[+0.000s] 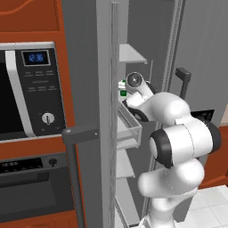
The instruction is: Take out the milk from the fridge and place it on the tray on the counter. Then take the sugar cube near the tray and place it in the tray.
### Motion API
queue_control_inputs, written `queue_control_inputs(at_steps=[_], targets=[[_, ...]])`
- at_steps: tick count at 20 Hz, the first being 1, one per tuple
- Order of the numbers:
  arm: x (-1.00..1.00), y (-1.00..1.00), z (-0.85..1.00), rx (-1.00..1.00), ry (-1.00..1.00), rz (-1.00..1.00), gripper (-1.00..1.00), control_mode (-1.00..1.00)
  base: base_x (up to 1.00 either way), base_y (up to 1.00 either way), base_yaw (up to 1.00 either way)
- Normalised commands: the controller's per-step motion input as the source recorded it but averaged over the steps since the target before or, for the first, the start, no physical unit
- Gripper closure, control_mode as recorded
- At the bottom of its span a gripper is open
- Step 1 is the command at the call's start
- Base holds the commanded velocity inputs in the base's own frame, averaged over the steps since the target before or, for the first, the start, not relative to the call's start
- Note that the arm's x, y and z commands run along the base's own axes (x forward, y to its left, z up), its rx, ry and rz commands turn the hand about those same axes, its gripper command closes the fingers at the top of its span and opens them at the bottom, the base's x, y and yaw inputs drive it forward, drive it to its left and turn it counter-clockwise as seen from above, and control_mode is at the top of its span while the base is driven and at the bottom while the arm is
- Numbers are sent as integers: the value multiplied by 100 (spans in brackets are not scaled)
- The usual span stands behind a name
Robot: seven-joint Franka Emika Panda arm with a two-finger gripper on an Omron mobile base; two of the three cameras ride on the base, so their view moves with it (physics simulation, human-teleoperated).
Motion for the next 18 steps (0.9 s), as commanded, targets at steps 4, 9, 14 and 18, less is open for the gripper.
queue_control_inputs(at_steps=[4,9,14,18], targets=[[18,1,0,0,0,0,-100,-100,0,0,0],[20,0,-1,0,0,0,-100,-100,0,0,0],[25,1,-9,0,-1,0,-100,-100,0,0,0],[12,4,0,0,0,0,-100,-100,0,0,0]])
